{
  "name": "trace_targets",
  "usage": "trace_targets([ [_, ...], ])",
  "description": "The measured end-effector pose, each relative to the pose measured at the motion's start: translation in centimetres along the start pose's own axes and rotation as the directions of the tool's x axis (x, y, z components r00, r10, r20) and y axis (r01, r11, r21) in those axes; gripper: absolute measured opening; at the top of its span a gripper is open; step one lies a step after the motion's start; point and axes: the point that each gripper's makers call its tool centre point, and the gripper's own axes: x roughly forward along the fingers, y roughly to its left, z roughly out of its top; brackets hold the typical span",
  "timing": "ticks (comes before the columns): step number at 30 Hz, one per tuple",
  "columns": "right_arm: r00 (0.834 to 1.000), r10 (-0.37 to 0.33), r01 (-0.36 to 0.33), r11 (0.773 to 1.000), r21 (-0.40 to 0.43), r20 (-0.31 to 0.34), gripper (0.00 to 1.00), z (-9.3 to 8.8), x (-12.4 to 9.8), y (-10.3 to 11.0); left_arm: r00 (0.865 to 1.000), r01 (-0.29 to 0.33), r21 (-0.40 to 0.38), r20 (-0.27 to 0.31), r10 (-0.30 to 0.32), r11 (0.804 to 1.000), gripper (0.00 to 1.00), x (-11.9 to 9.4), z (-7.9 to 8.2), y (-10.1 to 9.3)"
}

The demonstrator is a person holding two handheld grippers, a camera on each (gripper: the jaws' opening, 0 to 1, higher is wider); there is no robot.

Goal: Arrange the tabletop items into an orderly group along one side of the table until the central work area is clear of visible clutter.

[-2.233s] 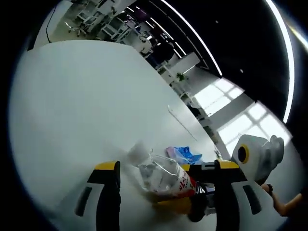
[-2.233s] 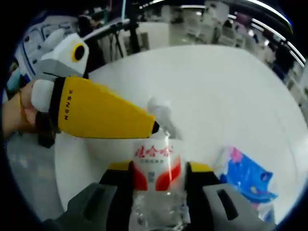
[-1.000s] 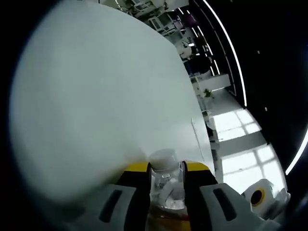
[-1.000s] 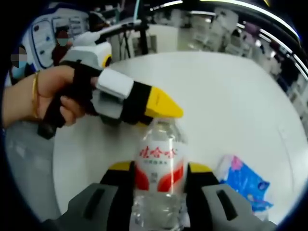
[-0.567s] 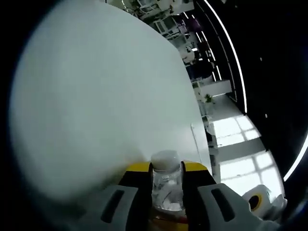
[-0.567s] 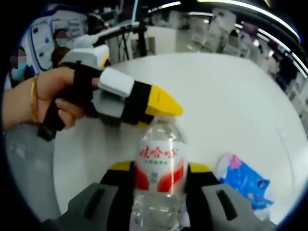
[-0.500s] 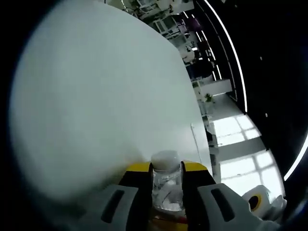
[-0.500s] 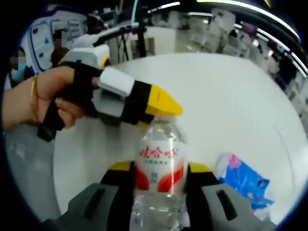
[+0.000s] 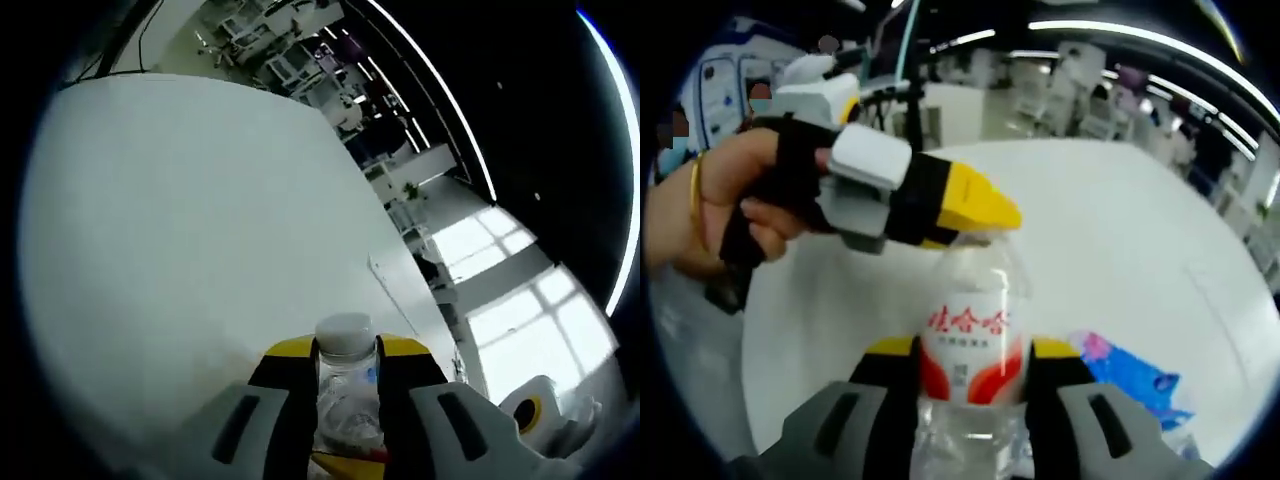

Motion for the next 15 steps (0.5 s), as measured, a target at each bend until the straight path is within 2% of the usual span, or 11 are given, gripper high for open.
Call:
trace_targets([
  [8, 0.998, -0.04, 0.038, 0.999, 0.036, 0.045, 0.37, 0.6, -0.6, -0.6, 0.999, 0.033, 0.151, 0.02, -0.037, 0.988, 0.2, -0.2, 0.7, -2.0],
  [14, 0.994, -0.083, 0.077, 0.994, 0.079, 0.07, 0.37, 0.8, -1.3, -0.8, 0.998, 0.043, 0.272, 0.022, -0.051, 0.961, 0.21, -0.4, 0.7, -3.8],
  [15, 0.992, -0.094, 0.087, 0.992, 0.086, 0.079, 0.37, 0.9, -1.4, -0.9, 0.998, 0.048, 0.305, 0.022, -0.058, 0.951, 0.21, -0.5, 0.7, -4.3],
])
